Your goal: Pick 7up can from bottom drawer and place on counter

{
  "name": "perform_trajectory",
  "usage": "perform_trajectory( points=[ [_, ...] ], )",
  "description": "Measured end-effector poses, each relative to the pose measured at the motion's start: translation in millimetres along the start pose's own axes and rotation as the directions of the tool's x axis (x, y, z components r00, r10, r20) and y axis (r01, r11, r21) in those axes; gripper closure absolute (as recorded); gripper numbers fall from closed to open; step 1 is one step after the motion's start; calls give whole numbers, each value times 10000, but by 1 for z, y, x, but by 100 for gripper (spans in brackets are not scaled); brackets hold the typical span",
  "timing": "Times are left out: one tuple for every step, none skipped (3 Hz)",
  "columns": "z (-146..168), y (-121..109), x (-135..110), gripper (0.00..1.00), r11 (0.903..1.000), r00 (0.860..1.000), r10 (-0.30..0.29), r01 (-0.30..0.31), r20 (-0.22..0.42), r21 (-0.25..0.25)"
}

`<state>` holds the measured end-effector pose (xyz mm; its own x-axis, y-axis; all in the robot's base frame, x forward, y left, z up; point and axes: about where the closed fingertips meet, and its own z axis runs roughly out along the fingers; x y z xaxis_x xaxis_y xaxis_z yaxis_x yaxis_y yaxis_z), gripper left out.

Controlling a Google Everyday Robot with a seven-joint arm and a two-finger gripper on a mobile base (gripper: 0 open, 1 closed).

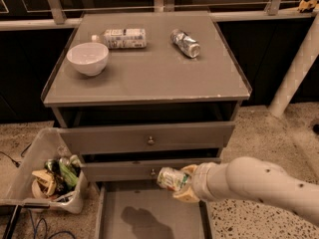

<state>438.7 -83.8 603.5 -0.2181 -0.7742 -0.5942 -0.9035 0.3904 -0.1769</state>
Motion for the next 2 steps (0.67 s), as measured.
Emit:
perform_trajectory(
  points=[
    [-65,-9,-33,100,9953,9986,-524,522,5,815],
    [-115,-19,-54,100,9881,9961,-799,743,362,1349]
  ],
)
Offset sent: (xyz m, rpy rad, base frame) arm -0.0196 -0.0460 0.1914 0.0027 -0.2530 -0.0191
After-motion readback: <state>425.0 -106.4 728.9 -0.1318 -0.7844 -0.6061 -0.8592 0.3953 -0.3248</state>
